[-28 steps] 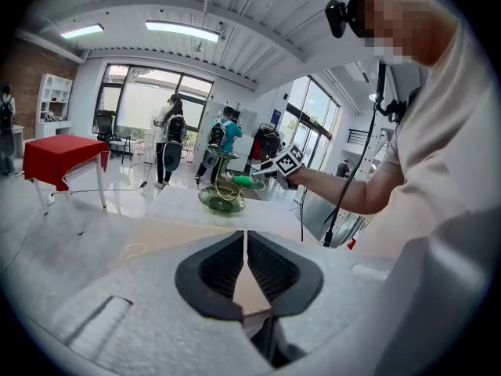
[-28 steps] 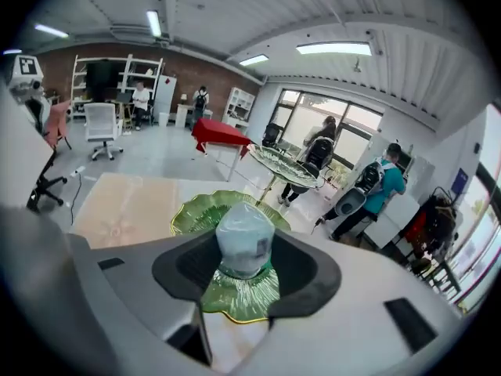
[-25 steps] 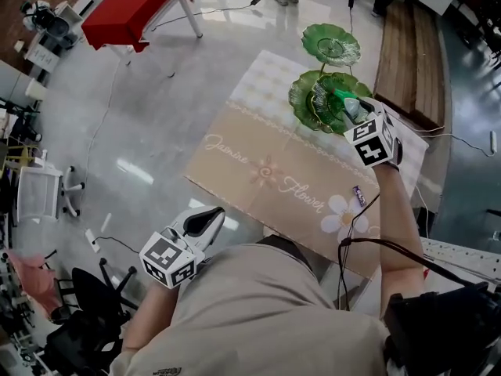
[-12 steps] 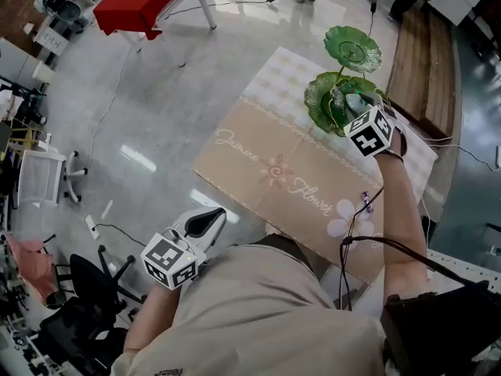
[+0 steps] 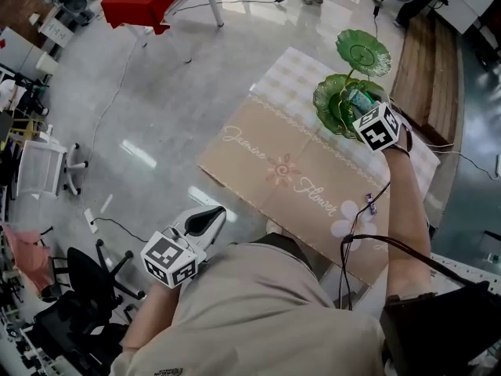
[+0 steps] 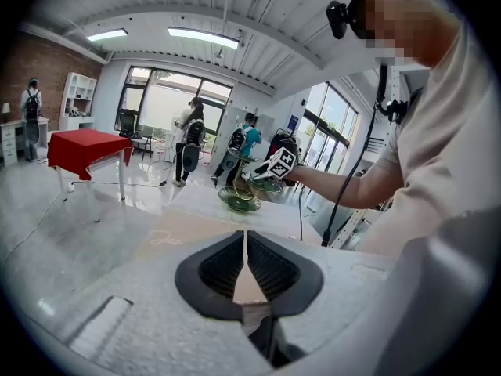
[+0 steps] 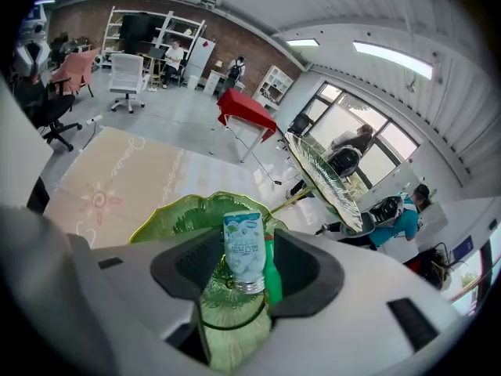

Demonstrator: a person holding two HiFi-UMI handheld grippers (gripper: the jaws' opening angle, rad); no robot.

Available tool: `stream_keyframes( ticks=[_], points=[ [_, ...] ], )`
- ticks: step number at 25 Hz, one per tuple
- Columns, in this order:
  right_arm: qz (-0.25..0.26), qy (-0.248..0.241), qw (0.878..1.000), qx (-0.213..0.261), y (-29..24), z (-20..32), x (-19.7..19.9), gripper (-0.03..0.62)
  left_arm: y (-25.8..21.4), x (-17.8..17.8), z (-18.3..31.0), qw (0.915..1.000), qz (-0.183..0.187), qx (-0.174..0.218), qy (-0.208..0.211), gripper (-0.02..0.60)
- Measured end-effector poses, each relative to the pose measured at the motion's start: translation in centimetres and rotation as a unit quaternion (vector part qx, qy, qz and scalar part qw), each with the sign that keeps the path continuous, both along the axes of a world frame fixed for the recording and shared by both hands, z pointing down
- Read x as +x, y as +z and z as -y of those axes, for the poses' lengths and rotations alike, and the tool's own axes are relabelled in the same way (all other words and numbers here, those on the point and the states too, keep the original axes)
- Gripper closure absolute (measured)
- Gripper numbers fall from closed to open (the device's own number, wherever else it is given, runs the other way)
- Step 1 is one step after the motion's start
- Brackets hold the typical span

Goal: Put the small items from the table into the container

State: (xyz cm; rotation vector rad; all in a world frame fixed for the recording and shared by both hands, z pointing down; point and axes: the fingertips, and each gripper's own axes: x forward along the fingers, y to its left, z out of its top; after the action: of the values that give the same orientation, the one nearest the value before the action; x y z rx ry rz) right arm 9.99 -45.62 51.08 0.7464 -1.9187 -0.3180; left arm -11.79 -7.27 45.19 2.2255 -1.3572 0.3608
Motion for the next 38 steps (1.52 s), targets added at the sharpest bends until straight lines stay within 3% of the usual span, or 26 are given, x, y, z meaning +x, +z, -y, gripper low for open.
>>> stream_keyframes(
  ticks=[10,18,26,38],
  points=[
    [0.05,0.038,0.998,0.014,-1.7,-2.7,0.5,0.382,-0.1,-0.7,-1.6,0.9998,-0.005,0.008,0.019,0.572],
    [0.085,0.069,0.994,0.024,-3.3,-8.6,1.0,0.421,-1.0,-1.2,-3.7,0.9983,-0.014,0.021,0.052,0.571],
    [0.118,0.089,0.989,0.011,-4.1,-17.2,-0.1,0.472,-1.6,-2.5,-7.5,0.9958,-0.024,0.04,0.079,0.572],
    [0.232,0.097,0.968,-0.022,-4.9,-32.8,-5.6,0.563,-2.4,-3.7,-13.7,0.9922,-0.041,0.053,0.105,0.572]
  ],
)
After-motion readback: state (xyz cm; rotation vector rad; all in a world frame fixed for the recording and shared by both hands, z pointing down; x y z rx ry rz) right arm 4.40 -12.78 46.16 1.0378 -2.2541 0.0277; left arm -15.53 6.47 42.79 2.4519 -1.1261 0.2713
